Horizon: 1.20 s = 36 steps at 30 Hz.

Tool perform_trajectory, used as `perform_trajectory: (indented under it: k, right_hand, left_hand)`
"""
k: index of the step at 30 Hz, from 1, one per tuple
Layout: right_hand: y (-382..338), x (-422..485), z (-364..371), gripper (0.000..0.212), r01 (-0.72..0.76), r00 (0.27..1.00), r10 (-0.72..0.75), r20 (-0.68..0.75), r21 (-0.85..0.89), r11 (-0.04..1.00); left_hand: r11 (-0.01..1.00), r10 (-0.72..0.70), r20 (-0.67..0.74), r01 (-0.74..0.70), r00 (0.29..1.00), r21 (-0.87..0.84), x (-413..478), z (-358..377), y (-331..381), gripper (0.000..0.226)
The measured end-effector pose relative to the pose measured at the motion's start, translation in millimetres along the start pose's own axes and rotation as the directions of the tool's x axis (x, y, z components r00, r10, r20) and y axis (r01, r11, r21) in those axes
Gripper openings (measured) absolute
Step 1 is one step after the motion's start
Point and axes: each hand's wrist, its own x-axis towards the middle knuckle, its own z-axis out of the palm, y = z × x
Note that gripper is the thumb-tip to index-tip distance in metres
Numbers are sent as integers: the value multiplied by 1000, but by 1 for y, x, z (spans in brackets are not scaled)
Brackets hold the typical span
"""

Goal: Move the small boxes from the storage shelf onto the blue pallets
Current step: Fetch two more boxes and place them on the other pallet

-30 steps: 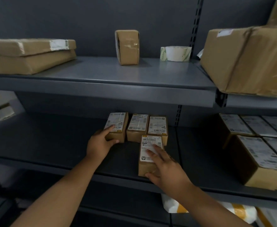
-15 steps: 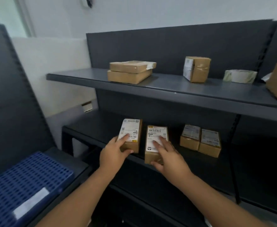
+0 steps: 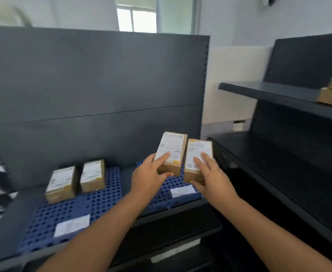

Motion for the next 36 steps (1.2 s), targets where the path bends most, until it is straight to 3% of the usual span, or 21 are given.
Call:
perform_trajectory:
  k: [8, 15, 30, 36]
  right_hand:
    - [-137, 25, 69, 78, 283, 950, -292, 112, 95, 954]
    - [-206, 14, 119, 77, 402, 879, -430, 207, 163, 901]
    - [-247, 33, 162, 76, 438, 837, -474, 274, 184, 880]
    - [-256, 60, 164, 76, 469, 836, -500, 226, 178, 865]
  left_hand:
    - [958, -218, -184, 246, 958, 146, -79, -90, -120, 70]
    - [889, -388, -252, 432, 887, 154, -149, -131, -185, 68]
    - [825, -499, -235, 540, 834, 165, -167, -138, -243, 70]
    - [845, -463, -261, 511, 847, 158, -137, -148, -259, 69]
